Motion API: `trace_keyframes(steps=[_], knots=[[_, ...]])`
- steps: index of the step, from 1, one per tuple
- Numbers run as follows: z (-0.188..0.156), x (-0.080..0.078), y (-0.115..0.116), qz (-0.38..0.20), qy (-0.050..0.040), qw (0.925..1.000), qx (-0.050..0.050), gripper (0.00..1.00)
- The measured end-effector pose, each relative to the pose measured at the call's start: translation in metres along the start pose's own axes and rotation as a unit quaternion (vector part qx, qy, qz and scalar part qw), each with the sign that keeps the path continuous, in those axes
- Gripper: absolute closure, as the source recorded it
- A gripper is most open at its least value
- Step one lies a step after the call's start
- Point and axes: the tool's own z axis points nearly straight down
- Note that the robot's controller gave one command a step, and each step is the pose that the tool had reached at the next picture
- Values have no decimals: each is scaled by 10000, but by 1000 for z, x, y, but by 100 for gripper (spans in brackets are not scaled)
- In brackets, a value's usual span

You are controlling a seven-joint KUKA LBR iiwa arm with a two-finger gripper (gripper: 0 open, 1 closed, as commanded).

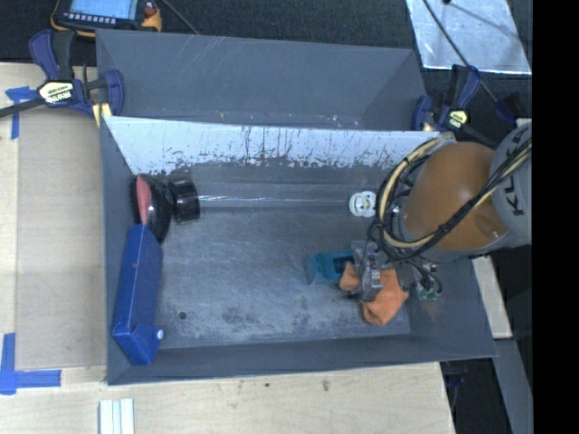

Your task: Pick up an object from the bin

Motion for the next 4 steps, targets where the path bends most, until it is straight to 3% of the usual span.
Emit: trace_keyframes(steps=[1, 2, 3, 4], knots=[[6, 8, 0, 4, 136, 9999, -5, 0], [6, 8, 0, 4, 136, 9999, -5, 0], [3, 8, -28, 607, -9, 9981, -41, 100], [3, 8, -28, 606, -9, 9982, -40, 100]])
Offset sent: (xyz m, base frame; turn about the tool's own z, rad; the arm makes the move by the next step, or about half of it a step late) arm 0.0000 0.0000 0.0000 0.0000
